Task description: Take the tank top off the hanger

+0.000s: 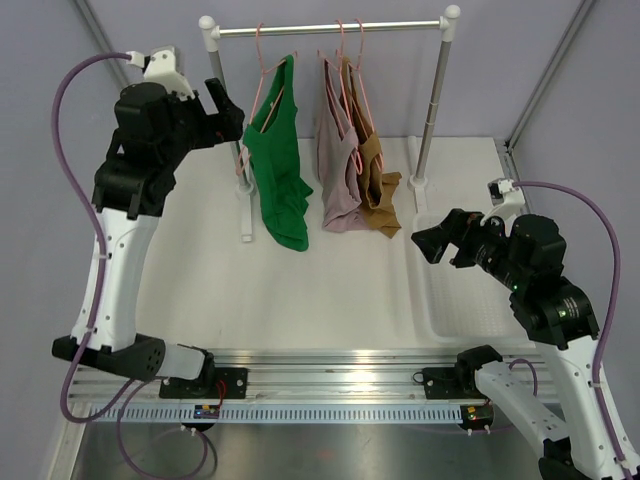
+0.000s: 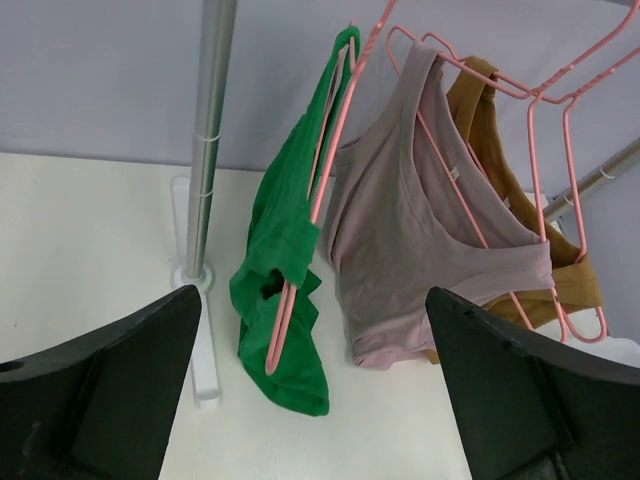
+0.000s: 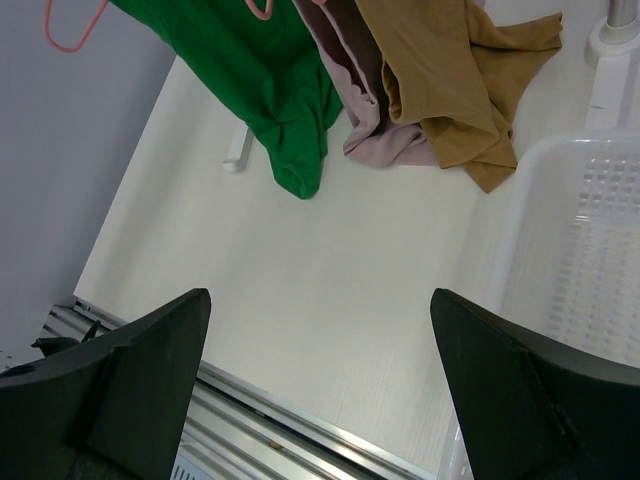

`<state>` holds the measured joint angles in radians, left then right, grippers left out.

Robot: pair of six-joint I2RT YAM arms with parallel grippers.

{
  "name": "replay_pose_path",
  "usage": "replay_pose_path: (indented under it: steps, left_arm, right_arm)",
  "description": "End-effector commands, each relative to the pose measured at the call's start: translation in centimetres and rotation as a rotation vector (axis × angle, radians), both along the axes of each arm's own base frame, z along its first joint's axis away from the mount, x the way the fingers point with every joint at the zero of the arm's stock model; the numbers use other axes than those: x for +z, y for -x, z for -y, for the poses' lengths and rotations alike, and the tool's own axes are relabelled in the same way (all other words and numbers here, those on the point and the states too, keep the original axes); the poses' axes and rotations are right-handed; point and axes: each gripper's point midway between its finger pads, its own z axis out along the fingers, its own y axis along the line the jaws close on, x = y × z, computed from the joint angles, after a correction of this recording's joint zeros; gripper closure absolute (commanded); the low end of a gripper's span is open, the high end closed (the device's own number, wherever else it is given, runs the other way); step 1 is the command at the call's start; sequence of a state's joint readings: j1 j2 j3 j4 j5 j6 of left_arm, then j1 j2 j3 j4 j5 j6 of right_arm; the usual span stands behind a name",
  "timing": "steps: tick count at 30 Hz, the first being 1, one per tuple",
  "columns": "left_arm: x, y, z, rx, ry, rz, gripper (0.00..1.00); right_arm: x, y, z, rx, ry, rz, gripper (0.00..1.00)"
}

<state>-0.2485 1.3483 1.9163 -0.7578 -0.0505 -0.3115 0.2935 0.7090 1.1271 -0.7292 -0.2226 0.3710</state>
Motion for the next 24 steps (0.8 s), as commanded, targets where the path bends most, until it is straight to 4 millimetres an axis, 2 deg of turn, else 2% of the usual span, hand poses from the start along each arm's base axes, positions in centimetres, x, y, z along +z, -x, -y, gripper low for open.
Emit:
replay_pose_path:
  steps: [1,3,4,9,13,14,16,18,21,24]
  left_arm:
    - [2.7,-2.0,1.5,-0.082,-0.027,0.102,0.01]
    - [1.9,-3.9,2.0,-0.087,-0.042,0.098,0.01]
    - [2.3,-4.7,2.2,-0.088,-0.041,0.124,0.01]
    - [-0.8,-9.5,2.8,-0.072,-0.092,0.090,0.01]
    - [-2.0,-11.6,3.5,-0.093,-0.130,0.098,0.02]
    - [-2.2,-12.0,3.5,-0.090,-0.137,0.097,0.04]
    - [-3.0,-13.0,3.8,-0.098,-0.156,0.085,0.16]
    - [-3.2,-13.5,3.8,-0.099,-0.165,0.078,0.31]
    - [-3.9,-14.4,4.1,-0.108,-0.176,0.062,0.40]
    - [-4.3,-14.8,4.3,-0.108,-0.182,0.060,0.55]
  right_arm:
    - [1.9,0.8,-0.6,0.048,-0.028,0.063,0.01]
    - [2.0,1.1,-0.4,0.045,-0.028,0.071,0.01]
    - [1.9,1.2,-0.4,0.045,-0.027,0.070,0.01]
    - [2.0,1.6,-0.5,0.053,-0.032,0.066,0.00]
    - [1.9,1.8,-0.5,0.058,-0.035,0.063,0.01]
    - [2.0,1.8,-0.5,0.060,-0.037,0.067,0.00]
    - [1.8,1.9,-0.7,0.064,-0.043,0.060,0.01]
    - [1.7,1.9,-0.9,0.076,-0.049,0.054,0.00]
    - [1.5,1.9,-1.3,0.093,-0.060,0.047,0.02]
    - [1.4,1.8,-1.4,0.098,-0.064,0.040,0.03]
